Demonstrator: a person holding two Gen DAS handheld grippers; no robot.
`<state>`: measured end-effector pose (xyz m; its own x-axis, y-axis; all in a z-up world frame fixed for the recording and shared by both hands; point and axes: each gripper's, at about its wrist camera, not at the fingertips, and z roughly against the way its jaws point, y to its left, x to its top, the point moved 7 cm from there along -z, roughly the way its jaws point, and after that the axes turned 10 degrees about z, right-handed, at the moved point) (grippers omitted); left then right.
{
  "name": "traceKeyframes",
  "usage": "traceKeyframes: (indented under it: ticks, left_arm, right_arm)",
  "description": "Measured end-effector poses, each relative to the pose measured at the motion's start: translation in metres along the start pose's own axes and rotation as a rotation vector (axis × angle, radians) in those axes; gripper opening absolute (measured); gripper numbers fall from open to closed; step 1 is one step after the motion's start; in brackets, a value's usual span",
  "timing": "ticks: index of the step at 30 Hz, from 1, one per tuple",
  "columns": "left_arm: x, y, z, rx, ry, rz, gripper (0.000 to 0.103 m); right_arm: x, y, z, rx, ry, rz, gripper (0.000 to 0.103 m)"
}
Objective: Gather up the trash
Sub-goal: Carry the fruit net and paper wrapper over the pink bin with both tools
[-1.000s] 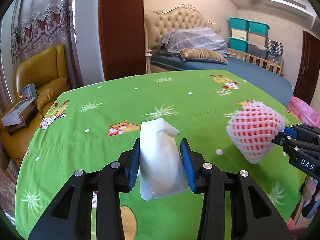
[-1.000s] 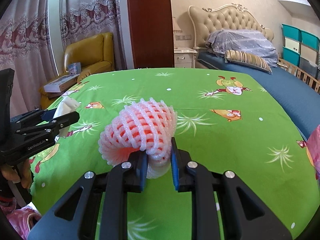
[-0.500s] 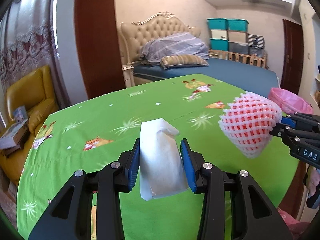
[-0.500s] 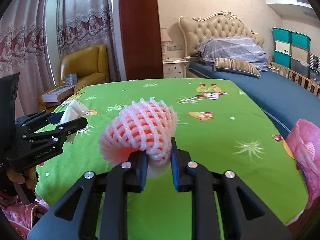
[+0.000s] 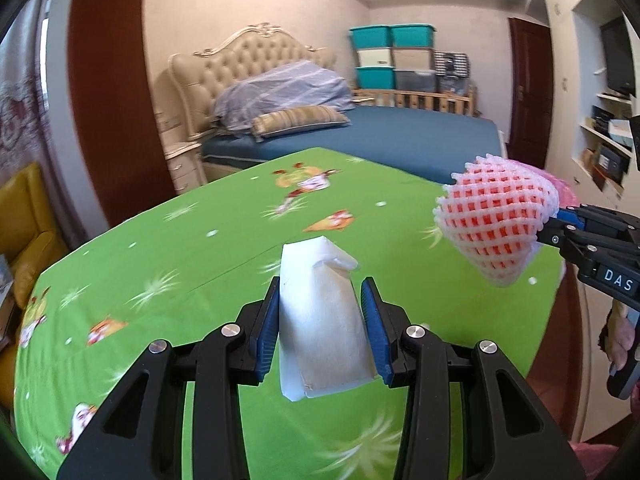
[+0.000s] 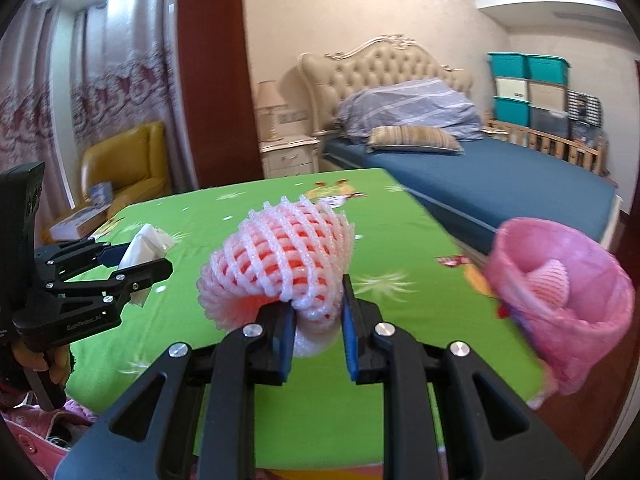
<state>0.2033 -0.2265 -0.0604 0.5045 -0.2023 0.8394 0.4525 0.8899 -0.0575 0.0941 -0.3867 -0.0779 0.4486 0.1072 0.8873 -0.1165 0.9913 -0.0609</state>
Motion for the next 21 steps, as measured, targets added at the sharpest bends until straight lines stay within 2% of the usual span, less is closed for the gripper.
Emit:
traceKeyframes:
  ticks: [14, 21]
  left_arm:
    - [0.04, -0.111, -0.052, -0.153, 0.025, -0.1, 0.039]
    - [0.053, -0.167, -0.071, -0.226, 0.05, -0.127, 0.039]
  right_arm:
    - [-0.022, -0.149, 0.044, -0.264, -0.028, -0.146, 0.02]
    - [-0.035, -0.199, 0.064, -0.358, -0.029, -0.176, 0.02]
